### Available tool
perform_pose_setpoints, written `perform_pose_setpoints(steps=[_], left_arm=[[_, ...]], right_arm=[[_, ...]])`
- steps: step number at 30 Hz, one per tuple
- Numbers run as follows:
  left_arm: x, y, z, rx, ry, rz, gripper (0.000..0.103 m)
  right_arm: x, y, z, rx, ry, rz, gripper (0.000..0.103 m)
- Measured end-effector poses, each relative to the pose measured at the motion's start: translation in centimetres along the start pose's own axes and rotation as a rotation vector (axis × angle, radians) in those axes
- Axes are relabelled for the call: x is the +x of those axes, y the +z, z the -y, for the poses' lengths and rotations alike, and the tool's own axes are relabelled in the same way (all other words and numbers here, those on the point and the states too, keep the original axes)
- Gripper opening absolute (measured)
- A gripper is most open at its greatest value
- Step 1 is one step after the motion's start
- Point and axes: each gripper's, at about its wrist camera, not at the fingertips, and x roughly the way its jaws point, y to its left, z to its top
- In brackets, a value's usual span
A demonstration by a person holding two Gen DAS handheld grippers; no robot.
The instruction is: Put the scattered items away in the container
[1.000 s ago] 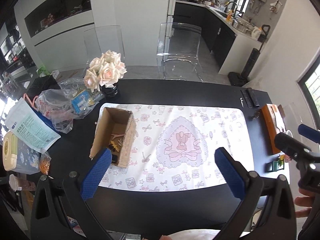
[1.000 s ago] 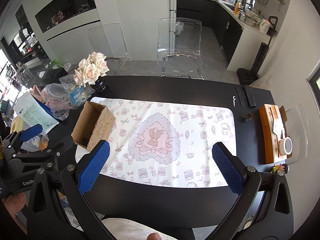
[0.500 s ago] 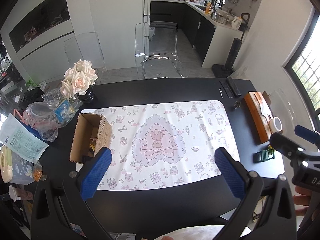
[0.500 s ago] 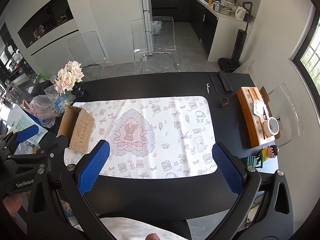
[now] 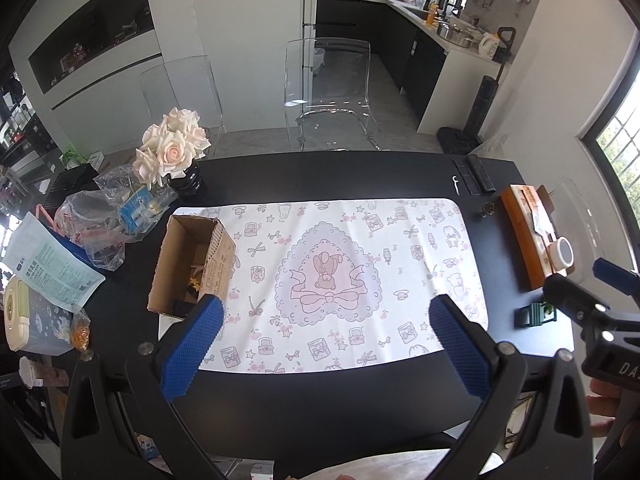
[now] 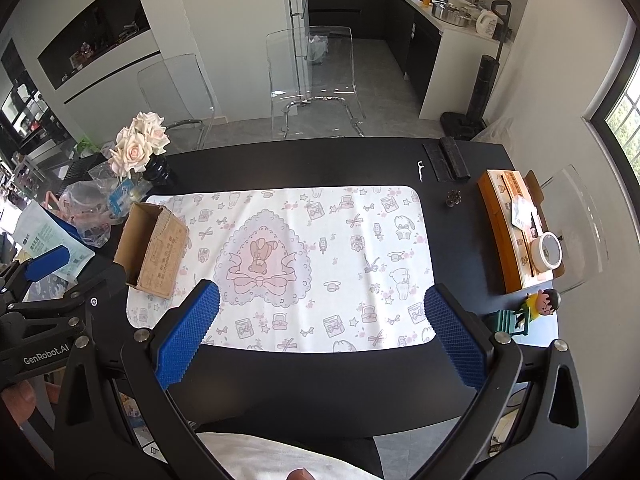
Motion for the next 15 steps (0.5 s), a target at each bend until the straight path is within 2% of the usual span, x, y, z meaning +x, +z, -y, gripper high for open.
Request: perform_pose_setpoints(steps=[15], left_arm=[[0.1,0.4,-1.4,-0.055,0.074,0.002,0.103]], right_arm=[[0.9,0.7,-1.5,-0.022,0.013,-0.010,0.103]])
